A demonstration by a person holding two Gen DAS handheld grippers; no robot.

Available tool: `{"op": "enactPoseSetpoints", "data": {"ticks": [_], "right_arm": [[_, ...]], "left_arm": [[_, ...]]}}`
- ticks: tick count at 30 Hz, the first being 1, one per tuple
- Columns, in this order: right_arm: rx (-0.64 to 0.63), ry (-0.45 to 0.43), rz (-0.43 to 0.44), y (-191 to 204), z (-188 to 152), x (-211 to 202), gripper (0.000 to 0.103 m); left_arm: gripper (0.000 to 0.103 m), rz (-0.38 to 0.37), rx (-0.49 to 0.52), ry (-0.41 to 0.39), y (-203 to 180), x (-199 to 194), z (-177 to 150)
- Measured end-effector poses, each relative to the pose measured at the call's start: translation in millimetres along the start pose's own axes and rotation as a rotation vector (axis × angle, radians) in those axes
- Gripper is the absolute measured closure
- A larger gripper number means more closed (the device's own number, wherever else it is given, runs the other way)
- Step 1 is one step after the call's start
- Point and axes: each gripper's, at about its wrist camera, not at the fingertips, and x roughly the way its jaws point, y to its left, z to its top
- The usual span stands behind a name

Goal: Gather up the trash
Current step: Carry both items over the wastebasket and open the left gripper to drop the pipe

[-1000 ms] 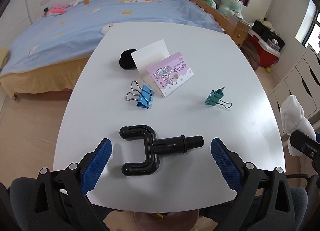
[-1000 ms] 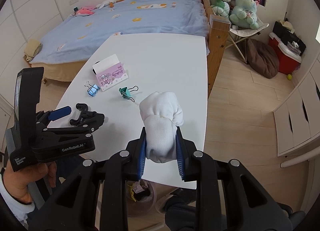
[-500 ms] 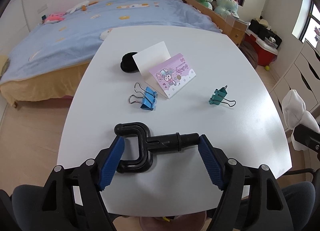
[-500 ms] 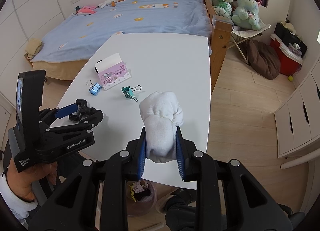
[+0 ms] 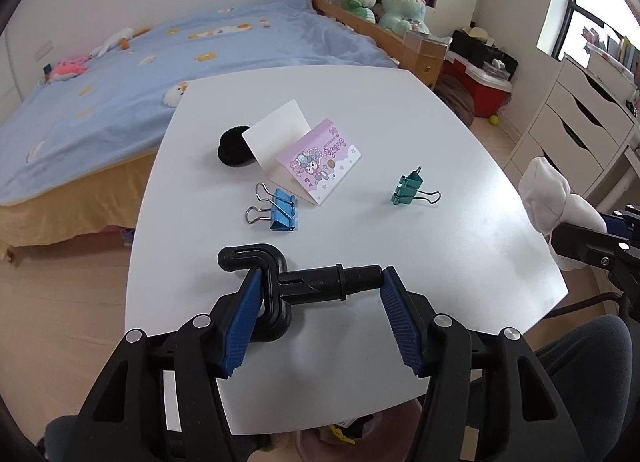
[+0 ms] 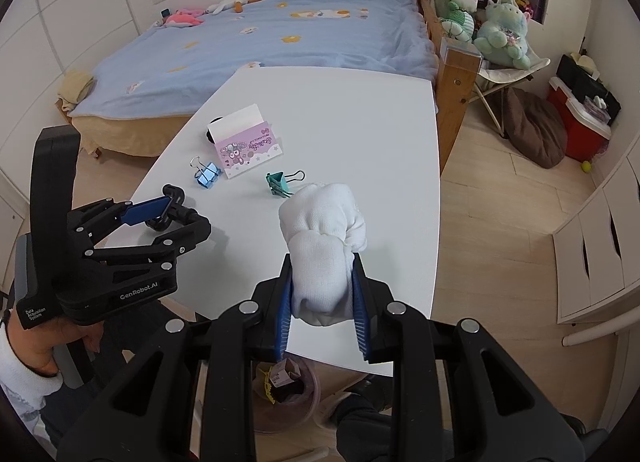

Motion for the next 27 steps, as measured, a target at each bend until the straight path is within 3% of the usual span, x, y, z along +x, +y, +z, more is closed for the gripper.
{"op": "enactPoseSetpoints", "data": {"ticks": [11, 27], "right_arm": [[-0.035, -0.026, 0.023, 15.5, -3.9, -16.1, 0.077], [-0.104, -0.095, 0.068, 48.1, -32.6, -64.8, 0.077]], "left_arm": [[0.045, -0.077, 0.137, -0.038, -7.2, -36.9, -0.3], [0.045, -0.176, 0.239, -0.090, -16.7, -90.8, -22.2]]}}
